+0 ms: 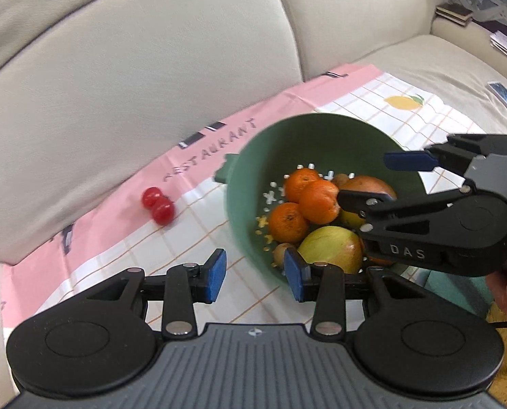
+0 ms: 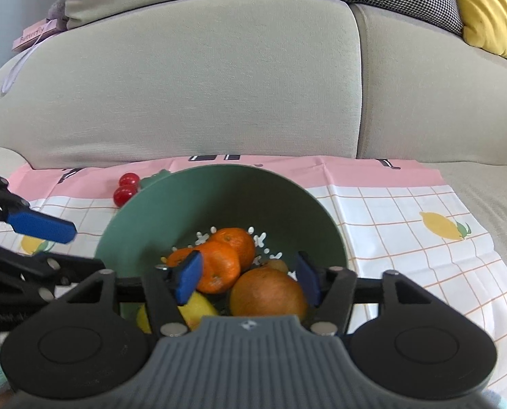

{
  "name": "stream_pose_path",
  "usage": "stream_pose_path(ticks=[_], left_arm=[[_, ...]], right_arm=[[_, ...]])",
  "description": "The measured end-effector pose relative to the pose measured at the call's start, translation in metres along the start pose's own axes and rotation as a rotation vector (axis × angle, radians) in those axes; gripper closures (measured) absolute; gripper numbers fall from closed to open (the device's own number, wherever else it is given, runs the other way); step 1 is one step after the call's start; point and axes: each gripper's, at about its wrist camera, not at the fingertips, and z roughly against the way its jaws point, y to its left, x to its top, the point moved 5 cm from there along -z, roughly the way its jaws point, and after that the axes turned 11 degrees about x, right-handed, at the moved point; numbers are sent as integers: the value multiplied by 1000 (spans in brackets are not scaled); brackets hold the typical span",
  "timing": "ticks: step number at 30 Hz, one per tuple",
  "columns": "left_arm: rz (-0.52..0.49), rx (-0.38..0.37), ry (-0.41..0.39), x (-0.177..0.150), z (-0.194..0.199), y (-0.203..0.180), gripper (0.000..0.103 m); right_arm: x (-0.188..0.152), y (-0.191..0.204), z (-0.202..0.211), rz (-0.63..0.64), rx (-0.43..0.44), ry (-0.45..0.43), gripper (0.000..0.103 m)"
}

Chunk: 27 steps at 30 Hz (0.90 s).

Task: Organize fruits
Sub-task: 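Lower and open the left tool releasing its kiwi while the right tool releases its kiwi, then move both open tools back from the colander toward the two cherry tomatoes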

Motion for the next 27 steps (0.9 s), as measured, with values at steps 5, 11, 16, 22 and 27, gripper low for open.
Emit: stream_pose_path(ticks=[5, 11, 16, 22, 27], left_arm=[[45, 33, -15, -6, 16, 18, 55], [73, 58, -46, -11, 33, 41, 54], [96, 69, -64, -13, 45, 61, 54], [110, 98, -89, -13, 54, 89, 54], [96, 128, -103, -9, 58, 116, 54]], right_arm=[[-1, 14, 9, 4, 7, 16, 41], [0, 33, 17, 24, 24, 30, 38], [2, 50, 21, 37, 54, 41, 38], [5, 73, 21, 86, 85, 51, 38], [12, 90, 16, 117, 110, 56, 38]])
